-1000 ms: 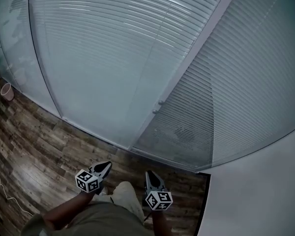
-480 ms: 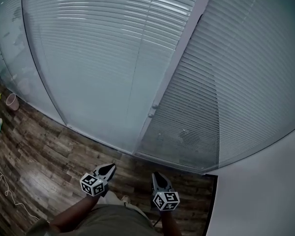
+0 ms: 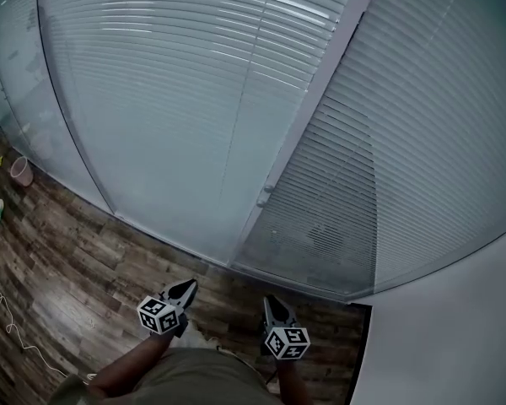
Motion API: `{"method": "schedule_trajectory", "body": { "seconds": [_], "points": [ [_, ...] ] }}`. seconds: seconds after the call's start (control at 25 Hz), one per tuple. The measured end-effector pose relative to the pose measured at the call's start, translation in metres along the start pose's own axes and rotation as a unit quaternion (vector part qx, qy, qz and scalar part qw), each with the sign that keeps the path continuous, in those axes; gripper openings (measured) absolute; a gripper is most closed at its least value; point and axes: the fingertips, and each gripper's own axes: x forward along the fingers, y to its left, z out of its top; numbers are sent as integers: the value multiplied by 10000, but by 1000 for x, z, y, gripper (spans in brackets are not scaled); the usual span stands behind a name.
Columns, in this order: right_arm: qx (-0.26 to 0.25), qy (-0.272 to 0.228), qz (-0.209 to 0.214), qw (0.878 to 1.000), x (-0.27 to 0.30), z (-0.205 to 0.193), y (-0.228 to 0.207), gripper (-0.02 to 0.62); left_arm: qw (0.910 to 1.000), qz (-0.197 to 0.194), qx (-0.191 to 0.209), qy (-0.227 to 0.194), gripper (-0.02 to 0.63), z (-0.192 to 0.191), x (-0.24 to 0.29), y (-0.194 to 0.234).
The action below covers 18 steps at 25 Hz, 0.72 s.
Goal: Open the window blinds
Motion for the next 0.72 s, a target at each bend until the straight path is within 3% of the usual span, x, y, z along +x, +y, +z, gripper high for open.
{"method": "schedule_trajectory", "body": {
  "seconds": [0.36,0.52,0.72],
  "points": [
    [19,-151,-83,9999,32,35,8,54,9975,-611,337,89,14,40,33,-12],
    [17,-155,51,9999,43,36,11,54,9975,-568,379,175,14,36,43,-11],
    [4,-53,253,9997,46,36,-11,54,9993,-314,214,-4,15,45,54,-15]
  ]
}}
